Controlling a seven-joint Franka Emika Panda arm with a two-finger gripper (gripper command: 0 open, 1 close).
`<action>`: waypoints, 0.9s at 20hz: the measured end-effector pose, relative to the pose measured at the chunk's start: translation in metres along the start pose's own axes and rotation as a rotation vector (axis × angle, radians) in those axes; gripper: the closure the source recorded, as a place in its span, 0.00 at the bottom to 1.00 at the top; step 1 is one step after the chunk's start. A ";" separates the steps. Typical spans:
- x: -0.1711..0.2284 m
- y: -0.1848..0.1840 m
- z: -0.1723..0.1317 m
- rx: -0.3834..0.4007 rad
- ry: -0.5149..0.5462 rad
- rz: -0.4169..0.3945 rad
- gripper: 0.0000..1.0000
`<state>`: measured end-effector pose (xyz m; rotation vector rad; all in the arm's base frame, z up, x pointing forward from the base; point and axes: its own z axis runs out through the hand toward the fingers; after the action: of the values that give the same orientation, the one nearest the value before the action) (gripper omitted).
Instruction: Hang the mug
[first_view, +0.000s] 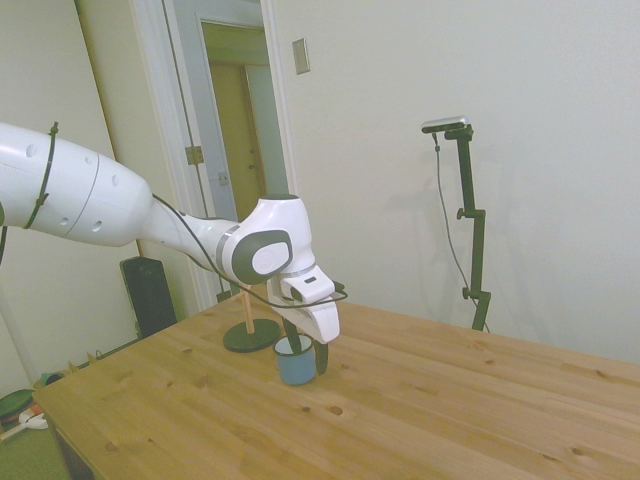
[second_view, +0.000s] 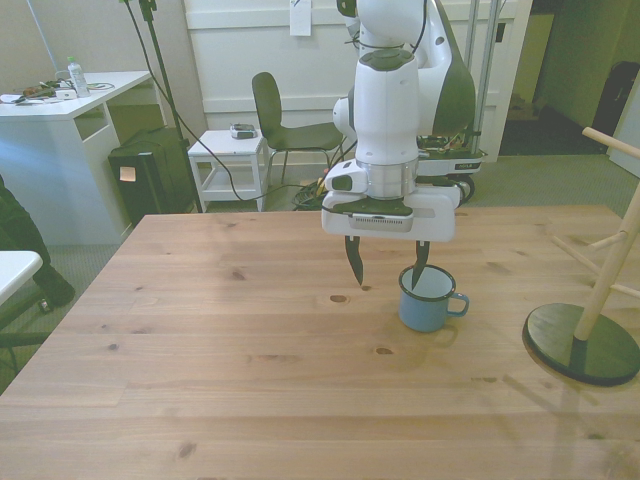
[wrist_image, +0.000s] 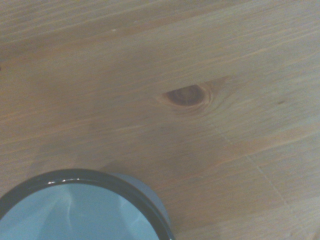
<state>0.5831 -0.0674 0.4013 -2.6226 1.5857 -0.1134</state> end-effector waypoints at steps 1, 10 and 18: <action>0.000 -0.001 0.001 0.002 0.001 -0.001 1.00; -0.007 -0.007 0.001 0.009 0.005 -0.016 1.00; -0.012 -0.013 0.011 0.010 0.005 -0.029 1.00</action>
<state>0.5897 -0.0504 0.3916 -2.6412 1.5448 -0.1296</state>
